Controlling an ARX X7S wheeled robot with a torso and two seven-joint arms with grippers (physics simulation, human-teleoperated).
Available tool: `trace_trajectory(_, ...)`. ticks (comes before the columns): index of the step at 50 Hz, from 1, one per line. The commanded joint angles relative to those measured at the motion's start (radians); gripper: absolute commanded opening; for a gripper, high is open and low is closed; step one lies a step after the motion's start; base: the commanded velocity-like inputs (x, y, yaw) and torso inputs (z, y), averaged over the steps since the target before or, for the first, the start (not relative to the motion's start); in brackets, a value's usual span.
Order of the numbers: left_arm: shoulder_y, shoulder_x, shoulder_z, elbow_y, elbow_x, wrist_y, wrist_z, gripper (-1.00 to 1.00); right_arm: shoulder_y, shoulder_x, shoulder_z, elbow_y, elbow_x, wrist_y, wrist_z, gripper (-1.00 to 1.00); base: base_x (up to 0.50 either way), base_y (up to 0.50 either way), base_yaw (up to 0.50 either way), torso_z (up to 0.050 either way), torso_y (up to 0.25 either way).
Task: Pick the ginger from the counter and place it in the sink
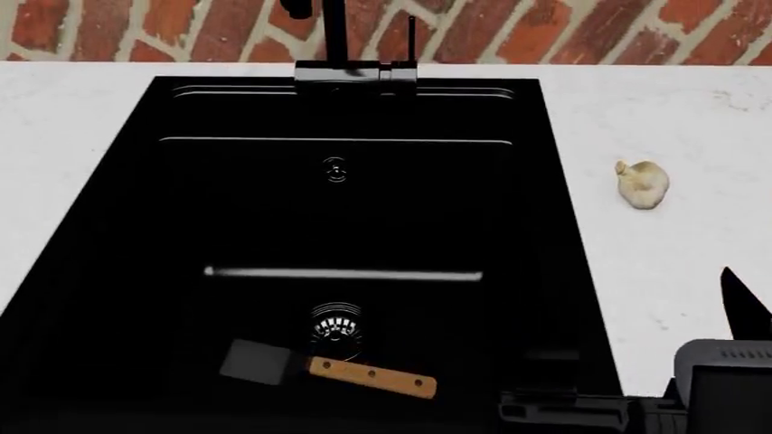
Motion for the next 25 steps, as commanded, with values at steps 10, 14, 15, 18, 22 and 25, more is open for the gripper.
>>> trace_trajectory(10,0.011,0.002,0.019,-0.05,0.009,0.046,0.005,1.0,0.229,0.384,0.447,0.036,1.064,0.448,0.757,1.0,0.0,0.0,0.0,0.0,0.0)
trace_trajectory(14,0.017,0.001,0.023,-0.064,0.014,0.062,0.007,1.0,0.194,0.435,0.466,0.062,1.16,0.421,0.844,1.0,0.0,0.0,0.0,0.0,0.0)
trace_trajectory(15,0.017,0.0,0.024,-0.064,0.015,0.062,0.006,1.0,0.177,0.447,0.481,0.067,1.181,0.414,0.86,1.0,0.0,0.0,0.0,0.0,0.0)
trace_trajectory(18,0.02,-0.001,0.021,-0.066,0.016,0.064,0.005,1.0,0.132,0.481,0.505,0.092,1.258,0.386,0.923,1.0,0.0,0.0,0.0,0.0,0.0)
trace_trajectory(22,0.03,0.001,0.013,-0.064,0.014,0.068,0.007,1.0,0.06,0.511,0.544,0.123,1.34,0.35,0.991,1.0,0.0,0.0,0.0,0.0,0.0)
trace_trajectory(25,0.031,-0.001,0.011,-0.064,0.014,0.066,0.006,1.0,0.028,0.513,0.557,0.134,1.36,0.341,1.005,1.0,0.0,0.0,0.0,0.0,0.0)
